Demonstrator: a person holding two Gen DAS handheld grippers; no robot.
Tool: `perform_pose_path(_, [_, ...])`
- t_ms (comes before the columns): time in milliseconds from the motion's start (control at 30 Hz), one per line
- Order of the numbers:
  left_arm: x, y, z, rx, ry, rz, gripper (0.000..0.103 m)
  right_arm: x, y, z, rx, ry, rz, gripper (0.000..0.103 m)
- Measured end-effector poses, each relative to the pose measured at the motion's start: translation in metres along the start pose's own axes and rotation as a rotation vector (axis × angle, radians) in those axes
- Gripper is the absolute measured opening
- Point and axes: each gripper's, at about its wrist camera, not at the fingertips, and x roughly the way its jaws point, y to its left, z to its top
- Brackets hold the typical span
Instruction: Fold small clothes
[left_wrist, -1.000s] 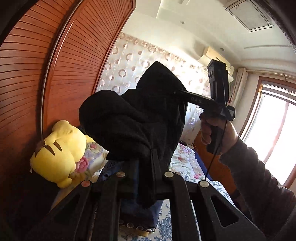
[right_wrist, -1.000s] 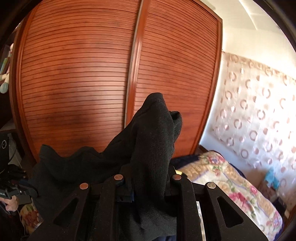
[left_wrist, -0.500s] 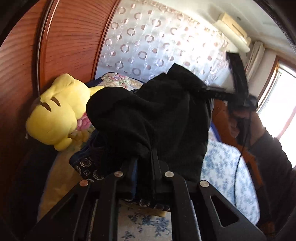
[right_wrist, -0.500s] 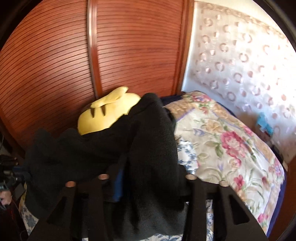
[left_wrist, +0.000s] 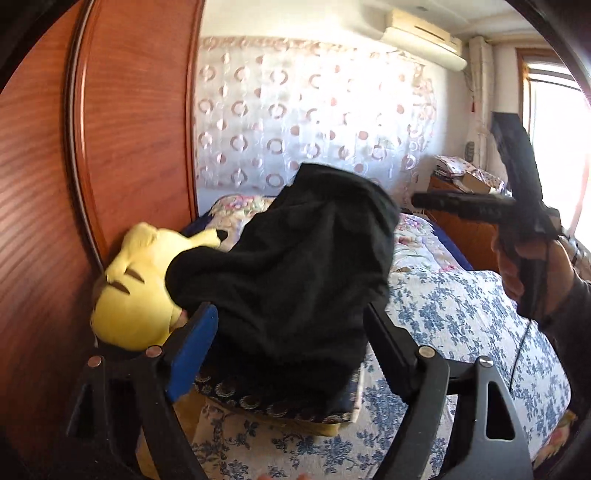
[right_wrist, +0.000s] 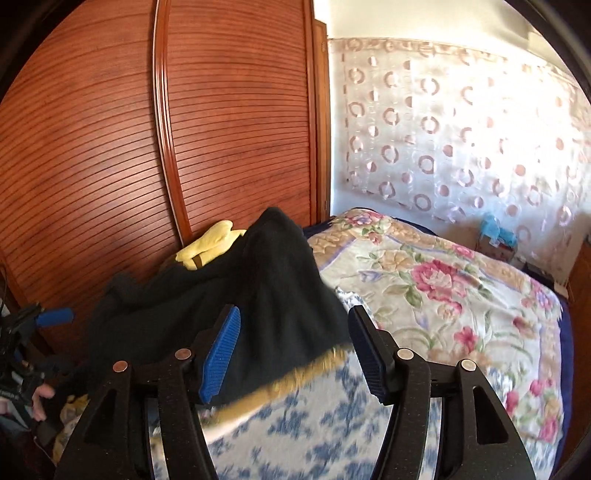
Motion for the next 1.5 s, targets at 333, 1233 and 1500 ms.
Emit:
perform_pose_path(333, [-0.018, -0.061, -0.004, 0.041, -0.017, -0.061, 0.081, -0.111, 0.01, -0.057, 0.072, -0.045, -0.094, 0.069])
perform_pose_path(1233, [-0.075, -0.166, -0.023, 0.119, -0.086, -0.11, 0.081, -0.301, 0.123, -0.161, 0.234, -0.203, -0.456, 0.081])
perform_pose_path(1500, [-0.078, -0.167, -0.023, 0.113, -0.092, -0.114, 0.081, -0.3, 0.127, -0.167, 0.239, -0.212, -0.477, 0.081])
